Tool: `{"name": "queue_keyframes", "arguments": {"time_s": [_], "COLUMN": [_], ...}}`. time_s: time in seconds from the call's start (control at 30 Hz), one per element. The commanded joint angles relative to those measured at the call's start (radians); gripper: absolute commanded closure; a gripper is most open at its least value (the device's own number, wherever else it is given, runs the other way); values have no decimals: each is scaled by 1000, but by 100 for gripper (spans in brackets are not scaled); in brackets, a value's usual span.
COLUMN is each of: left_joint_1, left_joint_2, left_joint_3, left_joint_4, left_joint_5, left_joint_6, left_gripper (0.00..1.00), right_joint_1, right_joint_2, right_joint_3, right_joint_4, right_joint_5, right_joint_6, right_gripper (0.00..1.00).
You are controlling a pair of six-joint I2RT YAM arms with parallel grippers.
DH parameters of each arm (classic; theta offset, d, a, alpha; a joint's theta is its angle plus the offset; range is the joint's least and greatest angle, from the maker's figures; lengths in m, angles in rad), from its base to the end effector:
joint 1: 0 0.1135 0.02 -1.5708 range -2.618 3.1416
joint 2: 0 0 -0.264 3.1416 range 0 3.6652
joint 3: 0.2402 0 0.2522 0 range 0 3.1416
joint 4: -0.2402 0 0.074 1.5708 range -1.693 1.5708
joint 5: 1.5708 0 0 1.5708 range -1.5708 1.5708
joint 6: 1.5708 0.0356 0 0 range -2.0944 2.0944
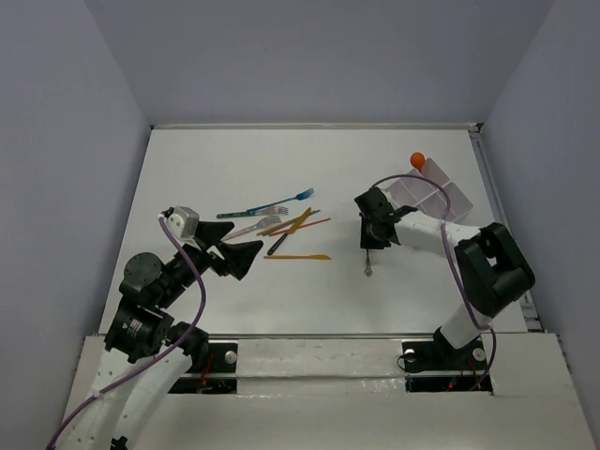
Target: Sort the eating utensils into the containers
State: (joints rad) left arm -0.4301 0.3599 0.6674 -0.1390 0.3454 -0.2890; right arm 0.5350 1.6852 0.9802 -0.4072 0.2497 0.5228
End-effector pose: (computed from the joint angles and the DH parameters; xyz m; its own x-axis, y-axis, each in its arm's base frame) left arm 0.0806 -0.0502 0.3558 -0.0522 -0.2711 -0.9611 0.7103 0.6664 -0.2265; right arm 0.2829 0.1574 0.1654 -0.8680 0.0480 -0.4942 0.0387 0.9988 0.0291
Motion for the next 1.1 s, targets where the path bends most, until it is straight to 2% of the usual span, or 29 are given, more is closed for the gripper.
{"name": "queue_keyframes", "arguments": {"time_s": [0.0, 0.07, 0.17, 0.23, 0.33, 0.43, 0.57, 0.73, 0.93, 1.07], "left_joint_1": [5, 5, 5, 5, 14, 14, 14, 14, 14, 5], "left_joint_2": [10, 11, 8, 10, 7, 5, 5, 7, -1, 2], "left_joint_3": [-5, -3, -3, -3, -3, -2, 0, 1, 3, 4], "left_joint_4": [50, 49, 49, 49, 45, 44, 42, 41, 38, 35], "left_joint_5": [15, 17, 14, 12, 7, 6, 4, 7, -2, -8], "left_joint_6": [5, 4, 4, 5, 5, 5, 8, 8, 11, 10], "left_gripper": [1, 1, 1, 1, 1, 1, 1, 1, 1, 1], "right_joint_1": [-6, -6, -6, -26, -114, -216, -321, -417, -449, -449], "right_joint_2": [-200, -278, -422, -449, -482, -499, -458, -391, -234, -167], "right_joint_3": [-55, -63, -35, -11, 15, -23, -44, -64, -23, 8], "right_joint_4": [112, 175, 231, 251, 335, 522, 746, 936, 1019, 1016], "right_joint_5": [-26, -4, 139, 215, 279, 272, 240, 204, 195, 192], "right_joint_6": [-32, -49, -101, -135, -201, -286, -430, -483, -579, -604], "right_gripper": [100, 100, 100, 100, 100, 100, 100, 100, 100, 100]}}
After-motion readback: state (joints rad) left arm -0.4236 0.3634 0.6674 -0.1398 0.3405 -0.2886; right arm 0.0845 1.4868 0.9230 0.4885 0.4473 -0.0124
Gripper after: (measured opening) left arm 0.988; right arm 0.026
